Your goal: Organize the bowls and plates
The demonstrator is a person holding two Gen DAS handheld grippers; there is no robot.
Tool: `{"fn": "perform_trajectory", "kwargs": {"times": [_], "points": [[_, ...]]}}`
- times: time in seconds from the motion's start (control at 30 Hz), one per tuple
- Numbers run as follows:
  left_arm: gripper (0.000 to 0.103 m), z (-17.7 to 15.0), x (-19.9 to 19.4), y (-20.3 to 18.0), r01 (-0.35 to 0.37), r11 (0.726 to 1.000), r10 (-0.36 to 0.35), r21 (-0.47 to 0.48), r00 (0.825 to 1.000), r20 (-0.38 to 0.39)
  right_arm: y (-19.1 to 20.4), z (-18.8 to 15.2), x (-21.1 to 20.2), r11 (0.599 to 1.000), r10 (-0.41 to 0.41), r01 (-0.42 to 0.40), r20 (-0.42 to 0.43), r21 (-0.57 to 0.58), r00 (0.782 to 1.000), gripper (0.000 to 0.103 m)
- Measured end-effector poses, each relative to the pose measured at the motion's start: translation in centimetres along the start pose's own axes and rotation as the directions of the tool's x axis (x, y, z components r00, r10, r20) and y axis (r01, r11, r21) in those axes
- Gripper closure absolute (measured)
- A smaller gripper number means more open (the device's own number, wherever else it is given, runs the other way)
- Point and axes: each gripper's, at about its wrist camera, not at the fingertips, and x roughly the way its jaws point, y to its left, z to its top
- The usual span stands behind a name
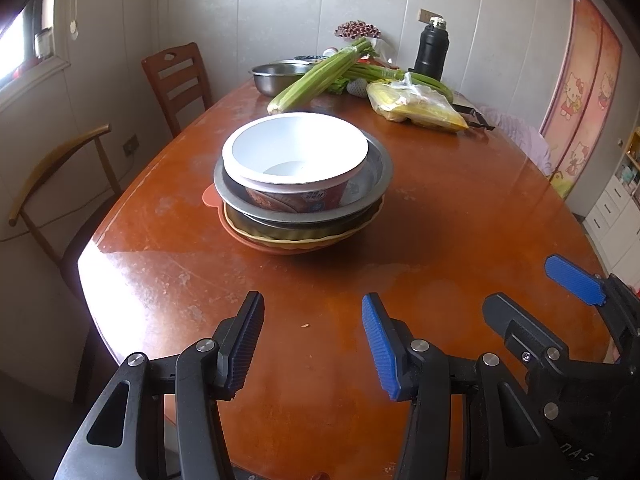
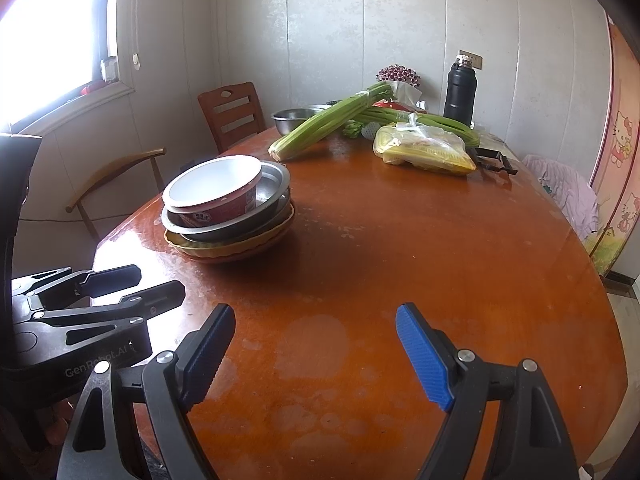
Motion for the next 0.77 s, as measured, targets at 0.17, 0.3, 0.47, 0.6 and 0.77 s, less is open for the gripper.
{"fn": "perform_trajectory", "kwargs": {"times": [0.17,0.3,0.47,0.6,0.77], "points": [[0.05,0.0,0.0,0.0,0.0,1.0,0.0,0.003,1.0,0.002,-0.2,0.0,0.1,1.0,-0.007,0.007,-0.002,0.003,1.0,0.021],[0.05,0.0,-0.1,0.0,-0.004,1.0,0.004,0.004,1.0,0.005,-0.3,-0.1,0.1,1.0,-0.012,0.012,-0.002,0.004,1.0,0.021],[0.05,0.0,-0.1,-0.1,-0.006,1.0,0.006,0.004,1.0,0.007,-0.5,-0.1,0.1,1.0,-0.016,0.016,-0.006,0.006,1.0,0.021],[0.05,0.1,-0.2,0.2,-0.006,1.0,0.006,-0.005,1.0,0.015,-0.6,-0.2,0.2,1.0,-0.016,0.016,-0.011,0.007,1.0,0.021],[0.05,2.7,-1.4,3.4,-0.024,0.999,0.027,-0.038,0.997,0.078,-1.7,0.1,0.5,1.0,-0.009,0.009,-0.012,0.024,1.0,0.021]]}}
